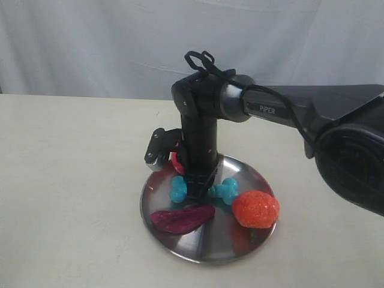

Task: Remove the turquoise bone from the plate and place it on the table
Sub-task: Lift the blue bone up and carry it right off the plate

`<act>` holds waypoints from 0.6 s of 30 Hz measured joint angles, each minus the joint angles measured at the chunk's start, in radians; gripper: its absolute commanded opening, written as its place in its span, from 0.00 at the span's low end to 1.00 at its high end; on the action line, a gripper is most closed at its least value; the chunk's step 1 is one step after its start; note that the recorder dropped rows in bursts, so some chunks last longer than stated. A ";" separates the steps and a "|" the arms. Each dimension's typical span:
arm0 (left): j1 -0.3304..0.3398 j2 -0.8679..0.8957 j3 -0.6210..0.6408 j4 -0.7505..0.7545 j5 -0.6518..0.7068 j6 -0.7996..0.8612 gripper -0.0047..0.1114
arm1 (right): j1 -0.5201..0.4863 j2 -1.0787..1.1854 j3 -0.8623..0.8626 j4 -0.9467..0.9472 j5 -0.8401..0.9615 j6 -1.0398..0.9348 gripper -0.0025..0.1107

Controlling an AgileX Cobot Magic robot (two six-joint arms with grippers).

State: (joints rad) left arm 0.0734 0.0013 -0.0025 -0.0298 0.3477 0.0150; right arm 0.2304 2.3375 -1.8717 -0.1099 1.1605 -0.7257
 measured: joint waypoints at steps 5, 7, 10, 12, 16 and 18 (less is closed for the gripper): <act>0.000 0.000 0.000 0.000 0.000 0.000 0.04 | 0.000 -0.023 0.001 0.002 0.019 0.036 0.02; 0.000 0.000 0.000 0.000 0.000 0.000 0.04 | 0.000 -0.051 0.001 0.004 0.019 0.051 0.02; 0.000 0.000 0.000 0.000 0.000 0.000 0.04 | 0.000 -0.107 0.001 0.004 0.019 0.076 0.02; 0.000 0.000 0.000 0.000 0.000 0.000 0.04 | 0.000 -0.145 0.001 0.006 0.019 0.091 0.02; 0.000 0.000 0.000 0.000 0.000 0.000 0.04 | 0.000 -0.231 0.001 0.011 0.019 0.146 0.02; 0.000 0.000 0.000 0.000 0.000 0.000 0.04 | -0.002 -0.271 0.001 0.011 0.019 0.185 0.02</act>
State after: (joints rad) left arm 0.0734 0.0013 -0.0025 -0.0298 0.3477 0.0150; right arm 0.2284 2.0662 -1.8704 -0.0992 1.1795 -0.5410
